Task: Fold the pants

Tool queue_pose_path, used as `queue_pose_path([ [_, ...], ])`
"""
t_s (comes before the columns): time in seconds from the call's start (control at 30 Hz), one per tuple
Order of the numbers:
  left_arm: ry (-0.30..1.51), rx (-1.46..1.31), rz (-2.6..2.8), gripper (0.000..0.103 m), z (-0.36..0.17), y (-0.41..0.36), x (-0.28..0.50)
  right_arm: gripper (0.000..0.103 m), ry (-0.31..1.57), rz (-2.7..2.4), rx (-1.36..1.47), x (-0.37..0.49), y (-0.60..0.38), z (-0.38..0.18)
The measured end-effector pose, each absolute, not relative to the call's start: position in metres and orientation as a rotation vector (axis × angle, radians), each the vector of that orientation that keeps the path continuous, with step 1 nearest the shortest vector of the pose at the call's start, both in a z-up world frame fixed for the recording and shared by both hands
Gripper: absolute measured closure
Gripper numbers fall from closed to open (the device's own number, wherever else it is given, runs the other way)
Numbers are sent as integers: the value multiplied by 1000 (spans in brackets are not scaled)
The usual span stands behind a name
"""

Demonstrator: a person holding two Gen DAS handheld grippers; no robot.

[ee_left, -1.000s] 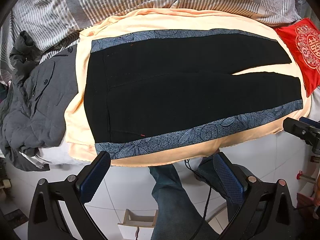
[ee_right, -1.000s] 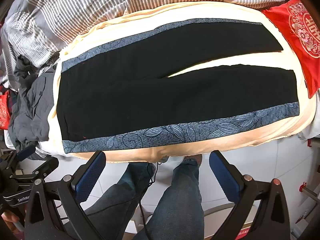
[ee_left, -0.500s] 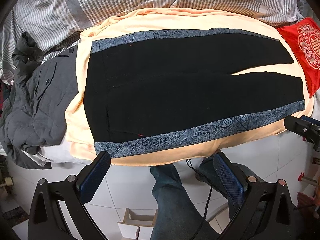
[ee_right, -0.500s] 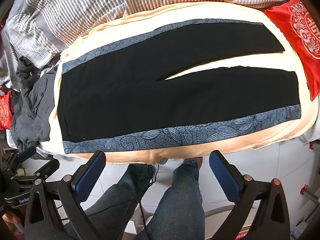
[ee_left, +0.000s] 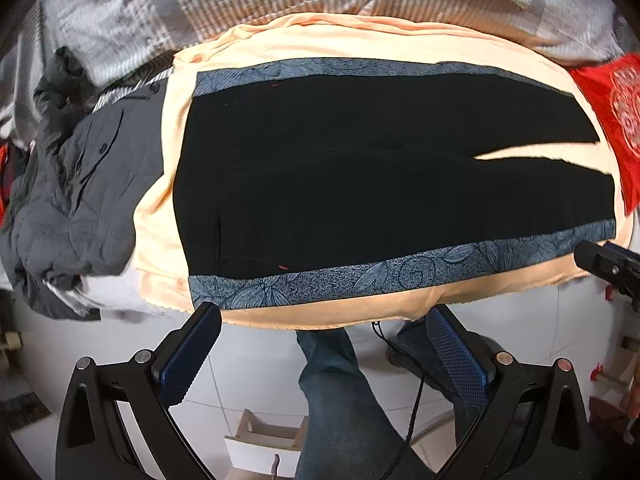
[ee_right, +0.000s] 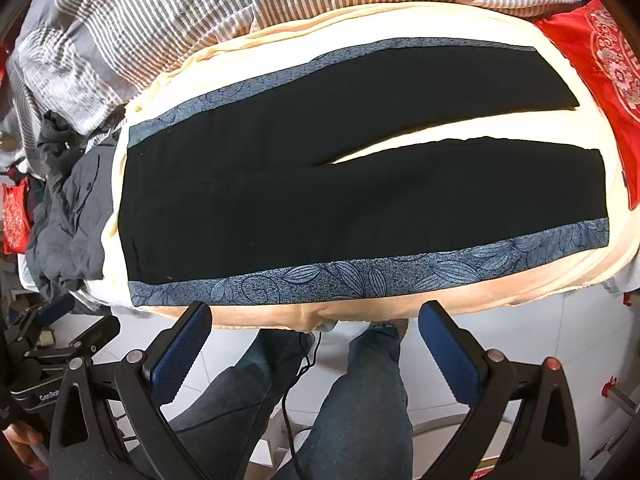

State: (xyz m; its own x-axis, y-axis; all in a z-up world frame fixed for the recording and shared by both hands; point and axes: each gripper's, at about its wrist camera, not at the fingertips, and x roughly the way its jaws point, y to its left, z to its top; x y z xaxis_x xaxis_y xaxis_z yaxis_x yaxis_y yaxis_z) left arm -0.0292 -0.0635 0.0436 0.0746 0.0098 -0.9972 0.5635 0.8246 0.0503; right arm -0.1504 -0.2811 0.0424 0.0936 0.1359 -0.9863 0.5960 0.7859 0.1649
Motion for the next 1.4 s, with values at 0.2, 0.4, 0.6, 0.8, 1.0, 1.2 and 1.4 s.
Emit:
queue_pose_path([
  [0.2,1475,357,-320,0,35,-48,-25,0,1465,-293,609,-148,-285,38],
  [0.4,1538,156,-211,0,8,-22,-21,0,1502,-201,681,-155,-284,11],
  [0.6,1566,24,-191,0,-34,4,-20,0,1450,-113,932,-168,-274,-38],
  [0.8,1582,-97,-243,0,-87,27,-21,3,1374,-102,1149,-180,-258,-103],
  [1.0,1580,-138,-314,0,-113,40,-27,22,1291,-142,1299,-194,-249,-155],
  [1.2,1594,-177,-356,0,-121,48,-29,22,1203,-125,1384,-199,-246,-172],
  [1.4,1589,-206,-380,0,-121,48,-22,22,1052,-94,1482,-188,-254,-166],
])
